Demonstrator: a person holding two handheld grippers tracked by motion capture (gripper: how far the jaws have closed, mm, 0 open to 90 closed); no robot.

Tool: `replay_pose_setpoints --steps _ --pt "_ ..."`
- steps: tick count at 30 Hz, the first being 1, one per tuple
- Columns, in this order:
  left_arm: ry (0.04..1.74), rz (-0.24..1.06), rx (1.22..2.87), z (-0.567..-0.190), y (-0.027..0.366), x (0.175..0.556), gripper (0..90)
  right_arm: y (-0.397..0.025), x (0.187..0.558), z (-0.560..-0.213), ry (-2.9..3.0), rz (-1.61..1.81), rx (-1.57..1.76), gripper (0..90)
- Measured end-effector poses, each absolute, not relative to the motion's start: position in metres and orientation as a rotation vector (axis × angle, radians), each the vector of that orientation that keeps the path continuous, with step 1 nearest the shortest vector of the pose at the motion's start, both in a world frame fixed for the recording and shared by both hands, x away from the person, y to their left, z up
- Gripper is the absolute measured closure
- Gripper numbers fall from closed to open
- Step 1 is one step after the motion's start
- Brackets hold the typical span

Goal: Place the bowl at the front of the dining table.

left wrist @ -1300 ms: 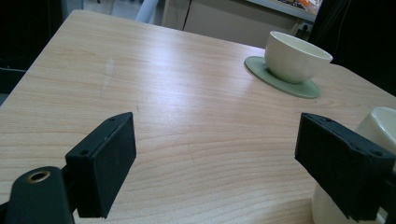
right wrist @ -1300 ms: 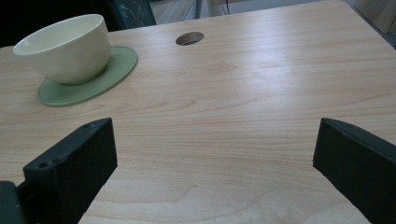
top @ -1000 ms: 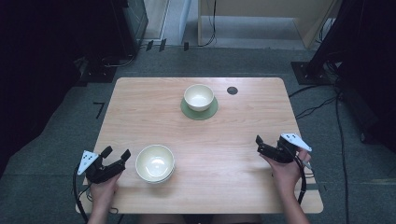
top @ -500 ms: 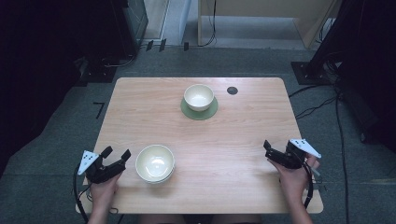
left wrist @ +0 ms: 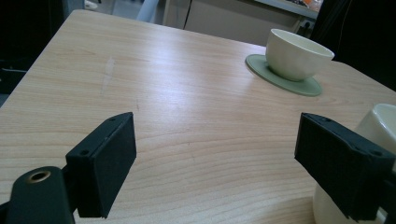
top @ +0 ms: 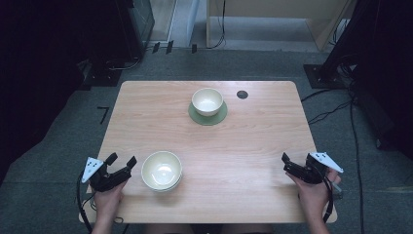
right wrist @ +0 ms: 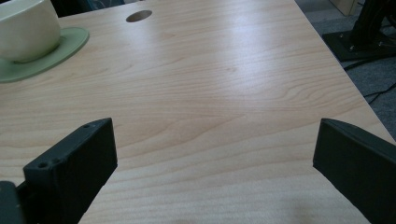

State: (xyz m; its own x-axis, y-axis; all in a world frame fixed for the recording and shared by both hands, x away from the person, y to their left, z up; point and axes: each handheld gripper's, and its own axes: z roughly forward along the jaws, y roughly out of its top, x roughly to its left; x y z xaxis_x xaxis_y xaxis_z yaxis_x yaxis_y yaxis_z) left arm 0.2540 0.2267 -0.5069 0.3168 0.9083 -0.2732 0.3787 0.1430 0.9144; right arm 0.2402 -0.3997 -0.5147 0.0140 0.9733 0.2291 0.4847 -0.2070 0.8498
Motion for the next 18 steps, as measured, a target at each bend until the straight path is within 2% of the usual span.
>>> replay_pose_setpoints --steps 18 --pt "1.261 0.593 1.45 -0.507 0.226 0.254 12.5 -0.412 0.223 -0.52 1.485 1.115 1.761 0.4"
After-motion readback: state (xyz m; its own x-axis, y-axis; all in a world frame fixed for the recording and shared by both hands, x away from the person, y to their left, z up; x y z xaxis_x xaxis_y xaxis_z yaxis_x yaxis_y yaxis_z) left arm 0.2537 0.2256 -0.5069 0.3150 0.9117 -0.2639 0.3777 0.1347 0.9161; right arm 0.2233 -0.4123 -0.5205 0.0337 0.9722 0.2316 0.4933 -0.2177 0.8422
